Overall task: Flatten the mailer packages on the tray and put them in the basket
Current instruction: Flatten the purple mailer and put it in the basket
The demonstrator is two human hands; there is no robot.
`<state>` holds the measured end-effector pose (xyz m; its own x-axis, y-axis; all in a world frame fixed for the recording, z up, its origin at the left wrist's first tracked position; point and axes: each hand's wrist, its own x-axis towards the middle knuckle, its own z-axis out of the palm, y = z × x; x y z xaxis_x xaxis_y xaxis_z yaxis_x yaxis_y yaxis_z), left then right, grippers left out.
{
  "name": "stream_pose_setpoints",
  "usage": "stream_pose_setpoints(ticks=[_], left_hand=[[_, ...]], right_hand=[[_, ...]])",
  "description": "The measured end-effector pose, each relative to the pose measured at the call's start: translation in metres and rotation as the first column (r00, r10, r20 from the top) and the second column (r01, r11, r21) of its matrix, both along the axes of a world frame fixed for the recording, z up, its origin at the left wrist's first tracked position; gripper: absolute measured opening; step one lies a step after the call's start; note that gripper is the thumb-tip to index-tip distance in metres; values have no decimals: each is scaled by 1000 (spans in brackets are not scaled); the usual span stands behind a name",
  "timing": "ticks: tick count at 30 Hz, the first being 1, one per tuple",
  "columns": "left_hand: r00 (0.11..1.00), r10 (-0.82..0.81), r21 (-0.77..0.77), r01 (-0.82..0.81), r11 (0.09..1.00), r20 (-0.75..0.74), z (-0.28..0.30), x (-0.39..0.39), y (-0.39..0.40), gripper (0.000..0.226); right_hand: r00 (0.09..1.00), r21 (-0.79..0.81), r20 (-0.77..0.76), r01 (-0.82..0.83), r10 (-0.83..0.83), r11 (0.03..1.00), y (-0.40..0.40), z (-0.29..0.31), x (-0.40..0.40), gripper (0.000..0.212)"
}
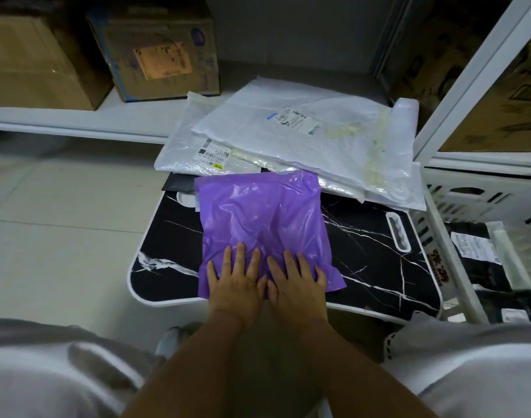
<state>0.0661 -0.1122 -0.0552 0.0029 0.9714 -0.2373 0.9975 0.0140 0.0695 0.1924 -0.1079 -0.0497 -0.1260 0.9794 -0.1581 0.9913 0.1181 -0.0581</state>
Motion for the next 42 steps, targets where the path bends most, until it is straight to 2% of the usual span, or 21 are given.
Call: stream_pose_setpoints(ticks=[3,6,9,12,14,17,19,21,24,27,30,32,34,38,42], left_hand=[[1000,23,8,-23,1000,5,9,4,6,54],[1000,9,142,-12,990,21,16,7,14,41],[1000,-30,178,30,984,-2,18,5,24,48],[995,-67,170,78,982,-73,16,-1,28,41],[998,-52,159,55,986,-28,12,-5,29,37],[999,-38,55,36,998,38,5,-9,32,47],[999,-27,36,26,999,35,4,-11,35,51],[999,9,63,-12,998,49,6,-11,36,51],[997,44,170,-55,984,70,12,-6,47,49],[1000,-5,234,2,972,15,21,-6,66,43],[995,-54,201,69,977,-79,19,-10,76,34],[997,-56,154,64,986,-59,13,-13,77,36],[1000,-25,87,26,996,-16,6,-16,80,43],[1000,-6,18,5,1000,15,0,-19,84,60],[999,27,21,-28,999,45,2,-19,84,57]], right_hand=[[997,10,-28,-65,66,998,12,9,-5,35],[988,118,14,-152,151,981,27,17,-11,31],[980,81,11,-200,200,976,37,14,-16,36],[983,10,-69,-167,168,986,41,5,-14,35],[985,-30,-124,-128,123,991,40,-1,-10,42],[989,-45,-63,-140,137,989,42,-5,-7,59],[989,-24,-39,-142,141,990,46,-3,-5,67],[990,15,-13,-141,141,990,51,-1,-3,57],[982,207,47,-187,182,960,65,1,-6,39],[970,275,23,-239,242,931,83,3,-11,37],[983,161,-26,-177,184,971,90,2,-11,44],[993,-7,-48,-108,108,994,92,-3,-5,59],[993,-74,-22,-116,115,990,94,-6,-2,63],[990,-92,-9,-143,143,985,98,-5,-1,62],[994,-66,14,-109,111,992,99,-4,-3,59]])
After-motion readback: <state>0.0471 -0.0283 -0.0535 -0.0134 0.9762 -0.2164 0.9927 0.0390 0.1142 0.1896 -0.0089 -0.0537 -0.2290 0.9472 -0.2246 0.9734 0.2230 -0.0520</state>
